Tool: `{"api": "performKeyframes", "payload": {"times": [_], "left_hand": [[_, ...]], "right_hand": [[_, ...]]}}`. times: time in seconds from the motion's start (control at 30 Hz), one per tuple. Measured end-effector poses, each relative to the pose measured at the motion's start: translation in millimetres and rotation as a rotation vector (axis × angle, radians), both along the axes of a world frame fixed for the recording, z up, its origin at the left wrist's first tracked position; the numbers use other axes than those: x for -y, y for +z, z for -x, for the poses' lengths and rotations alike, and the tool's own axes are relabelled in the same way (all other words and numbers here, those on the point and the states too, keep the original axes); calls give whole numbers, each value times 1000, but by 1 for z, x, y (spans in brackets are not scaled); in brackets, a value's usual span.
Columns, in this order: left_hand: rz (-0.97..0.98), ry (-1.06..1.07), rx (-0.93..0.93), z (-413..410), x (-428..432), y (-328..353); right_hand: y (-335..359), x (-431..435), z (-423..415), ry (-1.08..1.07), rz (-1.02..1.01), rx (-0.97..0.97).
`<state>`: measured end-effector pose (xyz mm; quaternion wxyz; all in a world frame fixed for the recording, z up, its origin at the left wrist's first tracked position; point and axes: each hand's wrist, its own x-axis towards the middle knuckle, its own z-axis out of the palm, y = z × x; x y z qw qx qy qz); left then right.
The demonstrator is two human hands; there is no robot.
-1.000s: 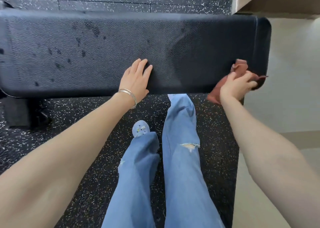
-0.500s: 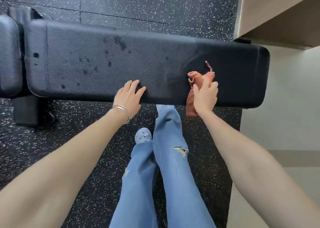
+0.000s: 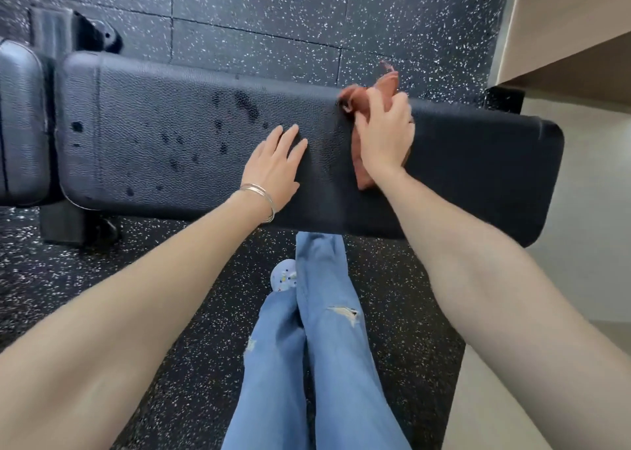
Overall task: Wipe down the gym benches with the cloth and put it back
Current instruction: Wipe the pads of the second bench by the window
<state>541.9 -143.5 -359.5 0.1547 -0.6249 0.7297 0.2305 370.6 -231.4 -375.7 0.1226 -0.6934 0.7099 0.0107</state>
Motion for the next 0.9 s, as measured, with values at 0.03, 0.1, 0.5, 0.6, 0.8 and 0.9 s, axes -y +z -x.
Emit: {"api": "performKeyframes", "payload": {"times": [0.03,0.1,0.5,0.6,0.8,0.9], "left_hand": [[4,-13,2,0,9,0],[5,-20,-2,-1,26,-1],[-48,21,63,11,43,-8],[-66,-25,119,13,43,-7],[-103,-74,187,15,47,-7],[-105,-66,174,15,47,-7]], "right_hand": [[-2,21,14,-123,7,15],[-4,49,53,-342,-25,33],[-5,-47,45,-203,-9,70],[-2,-40,51,-179,-27,131],[-2,43,57,-182,-36,145],[-8,92,53,-204,-189,74]]}}
